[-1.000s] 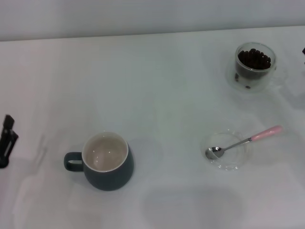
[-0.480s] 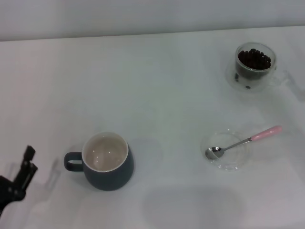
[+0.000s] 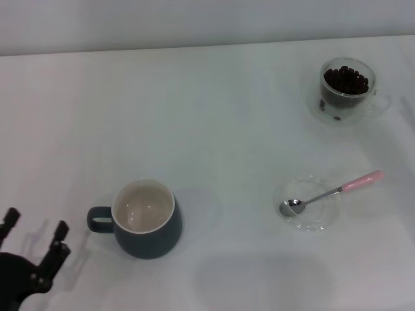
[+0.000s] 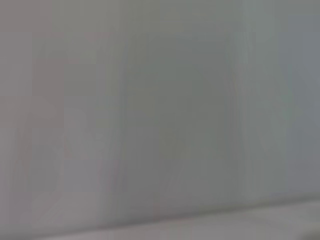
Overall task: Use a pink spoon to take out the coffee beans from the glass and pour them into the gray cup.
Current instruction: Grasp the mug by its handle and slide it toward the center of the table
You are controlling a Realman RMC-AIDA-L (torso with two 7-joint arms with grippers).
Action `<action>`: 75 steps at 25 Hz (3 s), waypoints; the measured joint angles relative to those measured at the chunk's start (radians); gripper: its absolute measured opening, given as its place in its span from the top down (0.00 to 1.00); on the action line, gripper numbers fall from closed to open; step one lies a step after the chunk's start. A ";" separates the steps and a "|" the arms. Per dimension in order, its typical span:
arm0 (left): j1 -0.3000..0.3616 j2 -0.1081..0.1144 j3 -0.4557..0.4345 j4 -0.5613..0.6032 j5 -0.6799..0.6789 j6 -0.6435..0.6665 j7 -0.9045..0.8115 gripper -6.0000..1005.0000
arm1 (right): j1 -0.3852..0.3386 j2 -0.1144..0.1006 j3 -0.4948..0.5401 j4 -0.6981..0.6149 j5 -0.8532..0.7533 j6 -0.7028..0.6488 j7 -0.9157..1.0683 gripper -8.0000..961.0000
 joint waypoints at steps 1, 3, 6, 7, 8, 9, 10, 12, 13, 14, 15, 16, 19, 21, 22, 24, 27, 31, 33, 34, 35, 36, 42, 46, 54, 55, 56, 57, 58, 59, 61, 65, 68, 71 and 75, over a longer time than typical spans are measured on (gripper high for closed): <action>-0.006 0.000 0.000 0.000 0.007 -0.016 0.001 0.20 | 0.000 0.000 0.001 0.003 0.000 0.000 0.000 0.11; -0.025 0.000 -0.001 0.000 0.032 -0.062 0.004 0.20 | -0.001 0.000 0.002 0.008 -0.001 0.000 0.000 0.11; -0.043 -0.001 -0.001 0.002 0.055 -0.112 0.007 0.20 | -0.002 0.000 0.002 0.015 -0.001 0.003 0.000 0.11; -0.046 -0.001 -0.001 0.002 0.060 -0.125 0.007 0.20 | -0.002 0.001 0.002 0.016 -0.001 0.006 0.001 0.11; -0.047 -0.001 -0.001 0.001 0.061 -0.133 0.008 0.20 | -0.002 0.001 0.002 0.019 -0.002 0.012 0.002 0.11; -0.049 -0.001 -0.002 0.000 0.061 -0.138 0.008 0.20 | -0.002 0.002 0.002 0.022 -0.002 0.016 0.004 0.11; -0.052 -0.001 -0.002 -0.001 0.061 -0.145 0.008 0.20 | -0.004 0.002 0.002 0.029 -0.002 0.020 0.005 0.11; -0.059 0.000 -0.003 -0.003 0.060 -0.155 0.009 0.20 | -0.005 0.002 0.002 0.033 -0.003 0.021 0.005 0.11; -0.063 0.000 -0.003 -0.004 0.059 -0.160 0.009 0.20 | -0.005 0.002 0.002 0.036 -0.004 0.022 0.005 0.11; -0.066 0.000 -0.004 -0.005 0.057 -0.163 0.010 0.20 | -0.006 0.002 0.002 0.038 -0.004 0.022 0.006 0.11; -0.072 0.000 -0.005 -0.006 0.056 -0.165 0.010 0.20 | -0.006 0.002 0.002 0.040 -0.005 0.022 0.006 0.11; -0.075 0.000 -0.006 -0.006 0.055 -0.166 0.011 0.20 | -0.007 0.002 0.001 0.041 -0.006 0.022 0.007 0.11; -0.091 0.001 -0.010 -0.010 0.055 -0.178 0.011 0.20 | -0.008 0.002 -0.003 0.043 -0.007 0.024 0.010 0.11; -0.102 0.001 -0.012 -0.013 0.054 -0.184 0.012 0.20 | -0.008 0.002 -0.004 0.049 -0.007 0.024 0.011 0.11; -0.107 0.001 -0.012 -0.014 0.054 -0.185 0.012 0.20 | -0.008 0.002 -0.004 0.052 -0.007 0.025 0.012 0.11; -0.119 0.001 -0.012 -0.014 0.054 -0.192 0.012 0.20 | -0.007 0.002 -0.005 0.055 -0.008 0.026 0.012 0.11; -0.137 0.001 -0.013 -0.014 0.054 -0.209 0.012 0.21 | -0.007 0.002 -0.007 0.062 -0.008 0.026 0.012 0.11; -0.159 0.001 -0.009 -0.015 0.054 -0.230 0.012 0.24 | -0.006 0.002 -0.007 0.067 -0.010 0.026 0.012 0.11; -0.164 0.001 -0.006 -0.015 0.056 -0.237 0.012 0.25 | -0.006 0.002 -0.008 0.067 -0.010 0.026 0.013 0.11; -0.165 0.001 -0.006 -0.015 0.057 -0.240 0.014 0.26 | -0.006 0.002 -0.008 0.068 -0.010 0.026 0.012 0.11; -0.165 0.000 -0.006 -0.015 0.059 -0.241 0.017 0.26 | -0.007 0.002 -0.007 0.067 -0.010 0.026 0.012 0.11; -0.165 0.000 -0.005 -0.013 0.060 -0.242 0.024 0.27 | -0.007 0.002 -0.008 0.068 -0.010 0.026 0.012 0.11; -0.157 -0.002 -0.005 0.004 0.061 -0.244 0.065 0.42 | -0.010 0.002 -0.007 0.067 -0.011 0.023 0.009 0.11; -0.155 -0.002 -0.004 0.010 0.062 -0.242 0.064 0.53 | -0.010 0.002 -0.007 0.067 -0.011 0.020 0.007 0.11; -0.154 -0.002 -0.003 0.032 0.067 -0.244 0.063 0.68 | -0.010 0.002 -0.007 0.060 -0.011 0.018 0.005 0.11; -0.154 -0.002 -0.003 0.032 0.070 -0.244 0.064 0.68 | -0.010 0.002 -0.007 0.059 -0.011 0.018 0.004 0.11; -0.154 -0.002 -0.003 0.032 0.072 -0.244 0.064 0.70 | -0.010 0.002 -0.007 0.058 -0.011 0.018 0.004 0.11; -0.156 -0.002 -0.003 0.032 0.074 -0.244 0.064 0.73 | -0.010 0.002 -0.007 0.058 -0.011 0.018 0.004 0.11; -0.157 -0.002 -0.003 0.032 0.075 -0.245 0.065 0.75 | -0.010 0.002 -0.007 0.058 -0.011 0.018 0.004 0.11; -0.159 -0.002 -0.003 0.032 0.075 -0.245 0.065 0.78 | -0.010 0.002 -0.007 0.058 -0.011 0.018 0.004 0.11; -0.162 -0.002 -0.003 0.032 0.075 -0.245 0.067 0.83 | -0.010 0.002 -0.007 0.058 -0.011 0.018 0.004 0.11; -0.172 -0.002 -0.003 0.032 0.075 -0.249 0.085 0.86 | -0.010 0.002 -0.008 0.058 -0.011 0.018 0.002 0.11; -0.189 -0.002 -0.003 0.032 0.076 -0.257 0.087 0.87 | -0.009 0.002 -0.009 0.058 -0.011 0.018 0.002 0.11; -0.214 -0.001 -0.003 0.032 0.086 -0.268 0.084 0.88 | -0.005 0.002 -0.009 0.058 -0.011 0.018 0.002 0.11; -0.260 -0.002 -0.003 0.034 0.115 -0.315 0.075 0.88 | -0.002 0.002 -0.010 0.058 -0.012 0.018 0.002 0.11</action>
